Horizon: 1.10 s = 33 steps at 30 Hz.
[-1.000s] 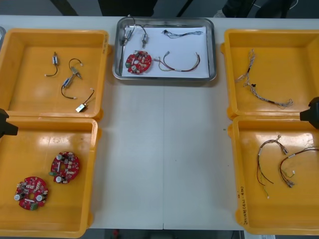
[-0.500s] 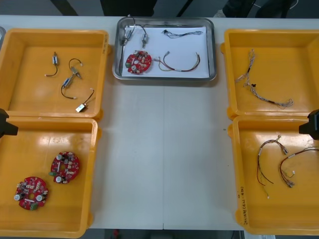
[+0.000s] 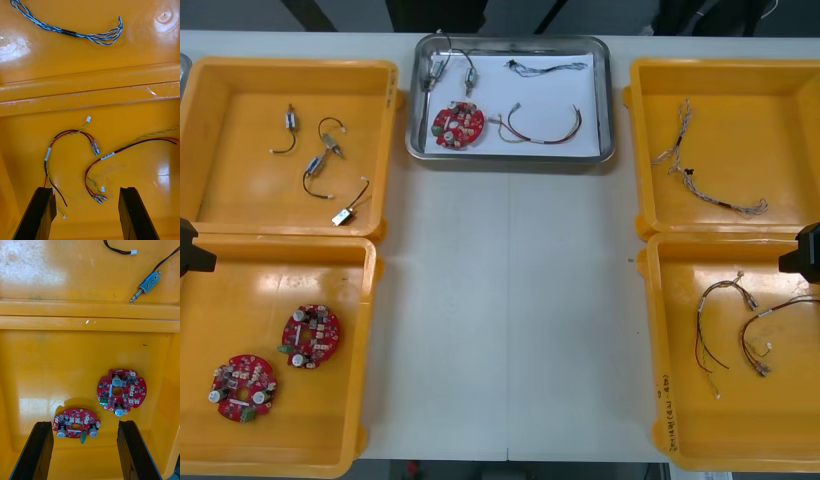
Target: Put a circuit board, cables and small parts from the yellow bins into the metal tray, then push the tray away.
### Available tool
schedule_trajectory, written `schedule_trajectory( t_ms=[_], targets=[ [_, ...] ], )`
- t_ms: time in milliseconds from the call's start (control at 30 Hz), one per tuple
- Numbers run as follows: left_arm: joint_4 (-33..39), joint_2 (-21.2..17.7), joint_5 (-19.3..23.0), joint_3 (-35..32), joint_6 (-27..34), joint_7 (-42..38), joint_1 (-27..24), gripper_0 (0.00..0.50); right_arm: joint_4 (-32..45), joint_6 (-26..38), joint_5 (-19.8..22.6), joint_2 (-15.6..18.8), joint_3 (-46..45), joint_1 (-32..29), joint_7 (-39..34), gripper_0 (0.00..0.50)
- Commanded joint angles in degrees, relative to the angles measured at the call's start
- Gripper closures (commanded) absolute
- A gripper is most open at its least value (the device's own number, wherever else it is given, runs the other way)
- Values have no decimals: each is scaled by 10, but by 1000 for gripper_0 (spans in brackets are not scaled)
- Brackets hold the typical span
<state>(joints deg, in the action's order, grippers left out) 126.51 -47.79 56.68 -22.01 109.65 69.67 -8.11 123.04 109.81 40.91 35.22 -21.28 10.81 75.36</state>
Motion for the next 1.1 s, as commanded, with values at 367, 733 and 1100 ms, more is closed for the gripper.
schedule_trajectory(
  t_ms=[367,733,1100],
  targets=[
    [16,5,4,4,4,42,8,0,4,2,8,10,16,-3,15,0],
    [16,5,4,4,4,42,8,0,4,2,8,10,16,-3,15,0],
    [16,5,4,4,4,42,8,0,4,2,8,10,16,-3,15,0]
  ],
)
